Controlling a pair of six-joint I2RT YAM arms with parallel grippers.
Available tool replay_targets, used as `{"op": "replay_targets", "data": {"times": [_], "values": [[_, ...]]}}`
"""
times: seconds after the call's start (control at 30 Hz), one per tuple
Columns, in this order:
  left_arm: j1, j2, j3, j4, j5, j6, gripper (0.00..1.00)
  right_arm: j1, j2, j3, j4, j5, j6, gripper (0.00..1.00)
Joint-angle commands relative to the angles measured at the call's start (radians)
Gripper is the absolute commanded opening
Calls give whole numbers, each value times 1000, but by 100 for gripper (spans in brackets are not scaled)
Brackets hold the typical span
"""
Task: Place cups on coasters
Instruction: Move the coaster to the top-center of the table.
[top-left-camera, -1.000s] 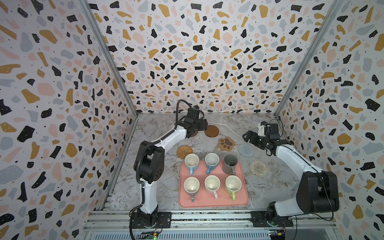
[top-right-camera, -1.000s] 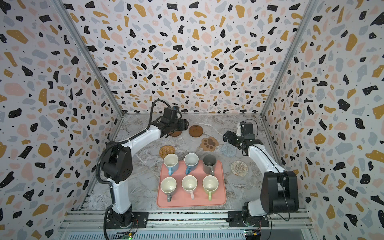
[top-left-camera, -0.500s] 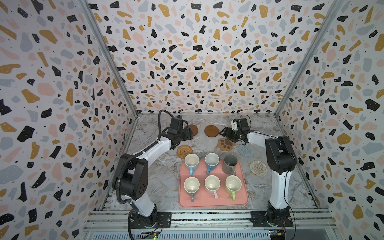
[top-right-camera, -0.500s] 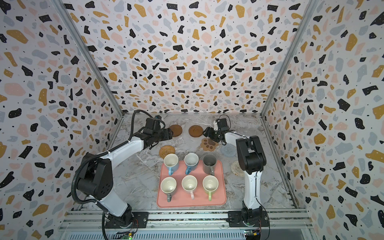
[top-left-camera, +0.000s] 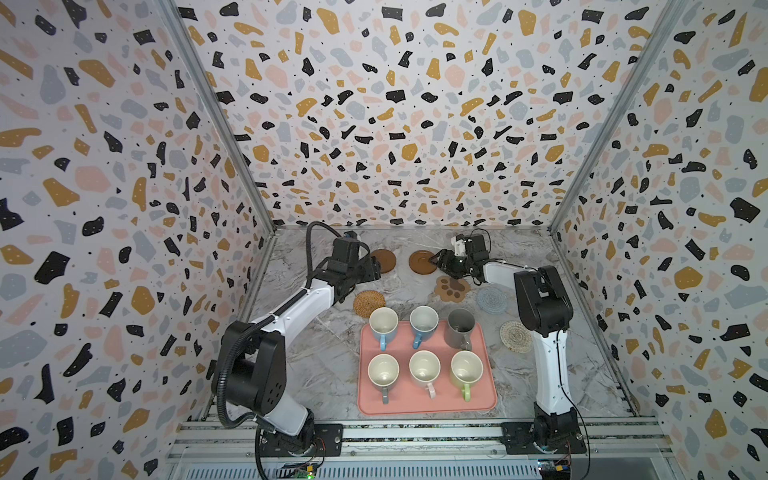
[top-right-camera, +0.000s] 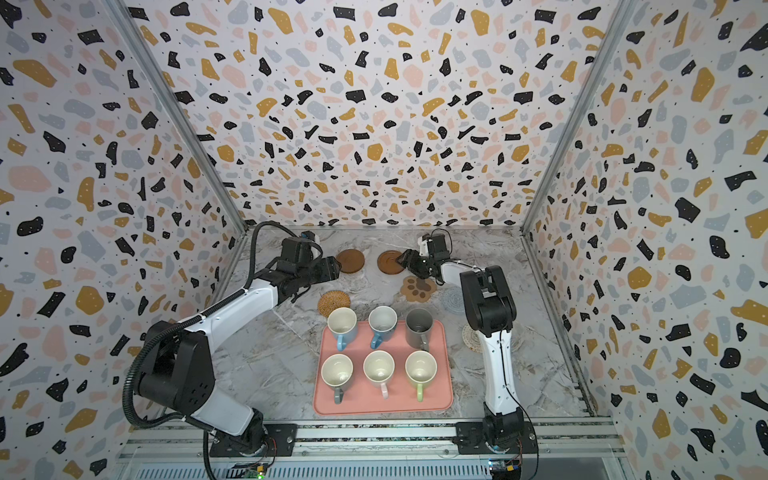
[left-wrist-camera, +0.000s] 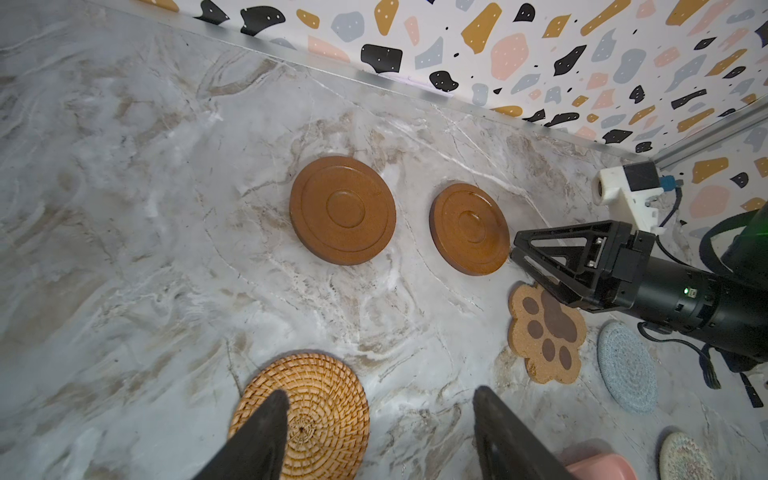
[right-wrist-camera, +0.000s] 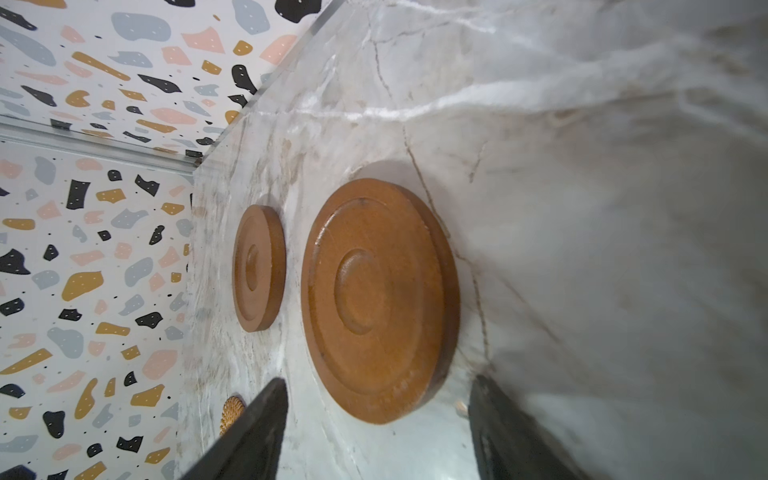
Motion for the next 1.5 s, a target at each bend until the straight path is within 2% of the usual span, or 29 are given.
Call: {"op": "replay_targets", "data": {"times": [0.0,0.67,0.8,1.03,1.2,1.47], "values": [[6,-15,-18,16,10,-5,72,9,22,44,5,-40,15,71],[6,11,-28,37,16,-10,72,25,83,119,-6,-92,21,71],[6,20,-16,34,16,-5,72,24,76,133,-38,-62,-1,71],[6,11,-4,29,4,-26,72,12,11,228,-227,32,-136,72],[6,-22,-11,0,-33,-49,72,-3,-52,321,-466,92,-290,75],[6,-116,-98,12,-44,-57,72,-11,-119,281,-687,140,-491,76]]}}
